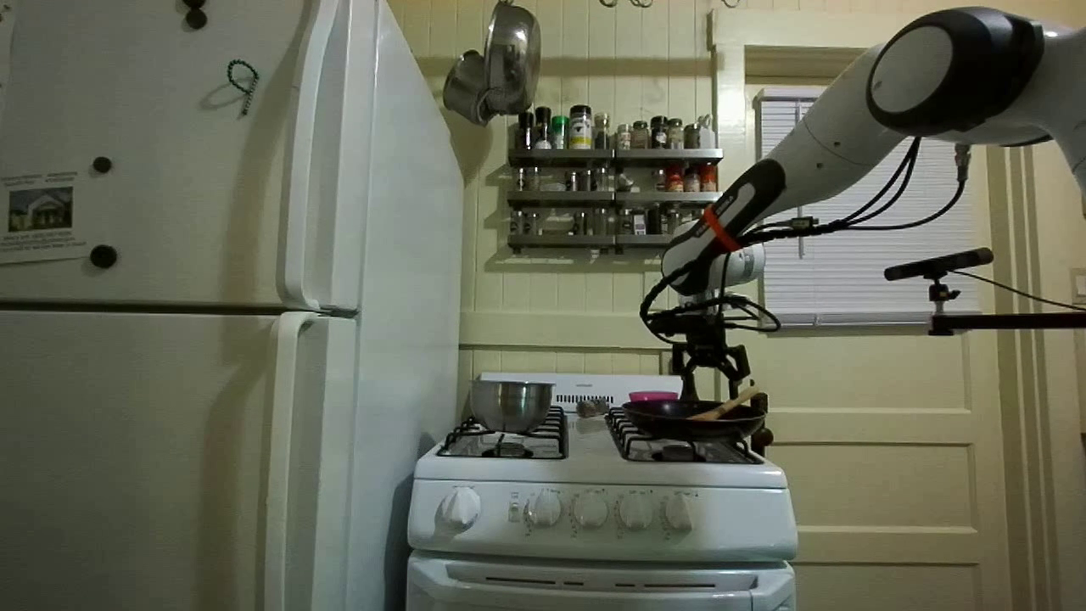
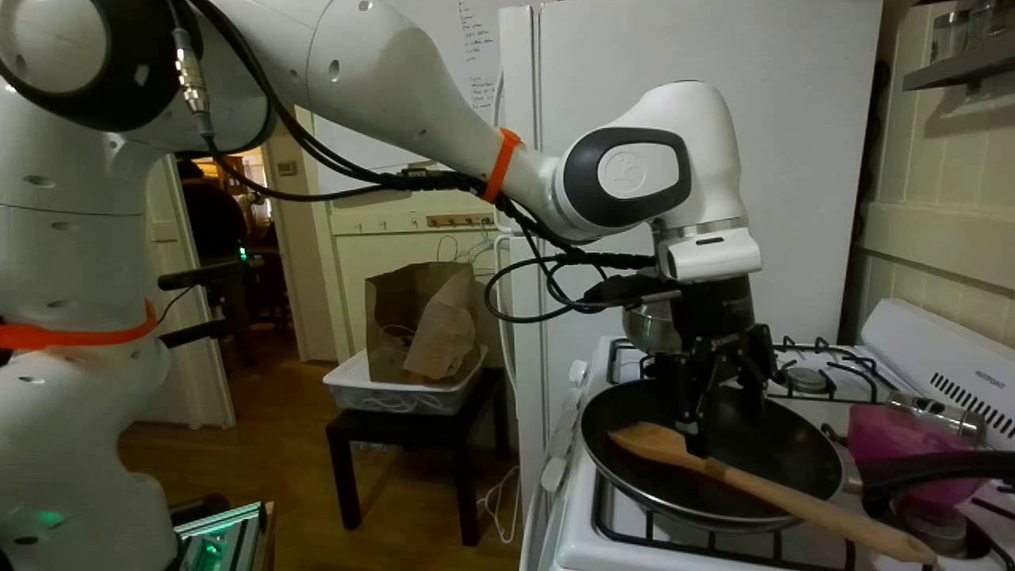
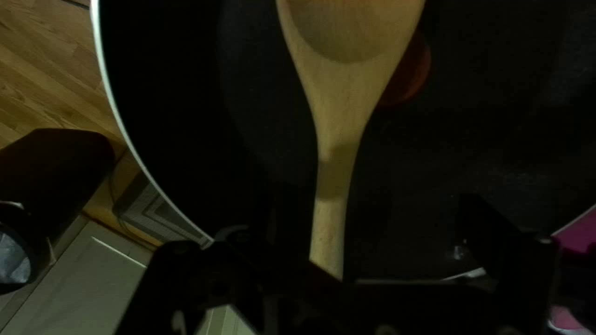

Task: Use the wooden spoon to stir the black pan.

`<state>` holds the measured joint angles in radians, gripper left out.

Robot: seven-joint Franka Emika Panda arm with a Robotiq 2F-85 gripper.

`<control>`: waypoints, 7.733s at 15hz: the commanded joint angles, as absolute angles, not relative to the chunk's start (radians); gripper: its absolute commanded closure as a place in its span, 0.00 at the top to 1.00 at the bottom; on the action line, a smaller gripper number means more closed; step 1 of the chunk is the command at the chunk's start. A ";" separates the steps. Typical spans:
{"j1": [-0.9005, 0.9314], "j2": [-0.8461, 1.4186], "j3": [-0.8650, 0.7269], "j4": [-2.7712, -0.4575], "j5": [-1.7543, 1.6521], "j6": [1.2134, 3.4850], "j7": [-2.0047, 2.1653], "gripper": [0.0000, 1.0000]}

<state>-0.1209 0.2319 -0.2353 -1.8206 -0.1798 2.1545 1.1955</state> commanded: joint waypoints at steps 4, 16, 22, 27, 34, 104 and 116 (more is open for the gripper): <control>-0.120 0.230 -0.235 -1.857 -0.192 2.176 1.203 0.93; -0.128 0.266 -0.247 -1.878 -0.186 2.248 1.194 0.74; -0.125 0.262 -0.249 -1.881 -0.193 2.234 1.194 0.20; -0.123 0.252 -0.248 -1.879 -0.193 2.225 1.189 0.05; -0.093 0.160 -0.265 -1.896 -0.383 2.344 1.232 0.05; -0.081 0.006 -0.082 -2.209 -1.333 2.062 1.826 0.05; -0.143 0.246 -0.139 -1.950 -1.425 2.098 1.855 0.05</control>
